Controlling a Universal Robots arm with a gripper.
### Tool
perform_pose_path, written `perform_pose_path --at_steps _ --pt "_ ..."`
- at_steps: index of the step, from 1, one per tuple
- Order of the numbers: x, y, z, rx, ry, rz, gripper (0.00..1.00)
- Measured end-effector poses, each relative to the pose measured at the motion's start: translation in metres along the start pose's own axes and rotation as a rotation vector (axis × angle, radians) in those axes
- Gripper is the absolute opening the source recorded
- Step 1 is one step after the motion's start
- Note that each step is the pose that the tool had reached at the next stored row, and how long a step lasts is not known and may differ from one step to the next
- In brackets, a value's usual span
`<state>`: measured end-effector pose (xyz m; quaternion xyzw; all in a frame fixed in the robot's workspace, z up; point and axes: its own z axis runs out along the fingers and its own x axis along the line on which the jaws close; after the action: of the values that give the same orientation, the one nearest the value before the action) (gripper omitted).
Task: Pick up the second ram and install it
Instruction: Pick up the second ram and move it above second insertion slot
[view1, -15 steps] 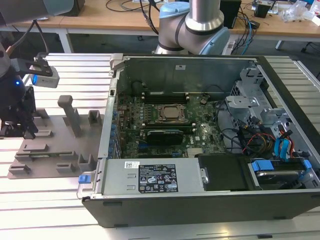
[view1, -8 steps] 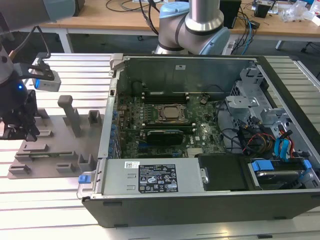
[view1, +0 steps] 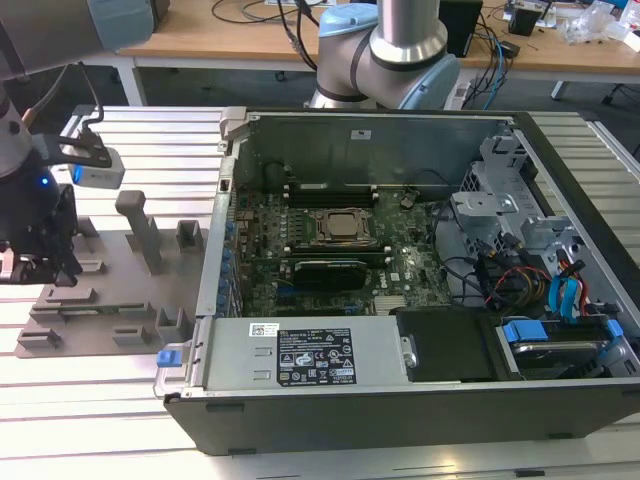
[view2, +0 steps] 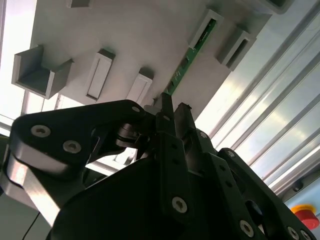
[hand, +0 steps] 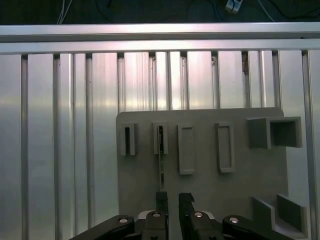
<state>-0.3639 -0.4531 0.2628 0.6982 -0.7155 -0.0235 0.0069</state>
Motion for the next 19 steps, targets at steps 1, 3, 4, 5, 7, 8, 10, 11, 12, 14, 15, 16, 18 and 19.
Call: perform_pose_path --at_steps 1,3,4,5,7,8,10,11,12,14,15,16,18,19 --pt "0.0 0.0 0.0008 -0.0001 0.0 0.0 0.24" --pt "0.0001 -0.0002 0.0036 0.0 0.0001 0.0 0.24" --pt "0.0001 -0.0002 0.0049 0.0 0.0 0.0 0.24" --pt "0.0001 -0.0002 0.0056 -0.0001 0.0001 0.0 0.24" --pt "0.0002 -0.0003 0.0082 -0.0001 0.0 0.0 0.24" --pt "0.0002 -0.0004 0.0094 -0.0001 0.0001 0.0 0.24" --pt "0.0003 -0.0006 0.013 0.0 0.0 0.0 0.24" --pt "0.0003 -0.0007 0.0143 0.0 0.0002 0.0 0.24" --pt "0.0003 -0.0008 0.0152 0.0 0.0002 0.0 0.24" --pt "0.0004 -0.0018 0.0183 0.0 0.0004 0.0 0.24" --pt "0.0004 -0.0034 0.0194 -0.0001 0.0029 0.0 0.24" --pt "0.0004 -0.0068 0.022 0.0002 0.0095 -0.002 0.24" --pt "0.0004 -0.0094 0.0257 0.0004 0.0171 -0.004 0.24" --pt "0.0006 -0.0095 0.0269 0.0003 0.0185 -0.004 0.24"
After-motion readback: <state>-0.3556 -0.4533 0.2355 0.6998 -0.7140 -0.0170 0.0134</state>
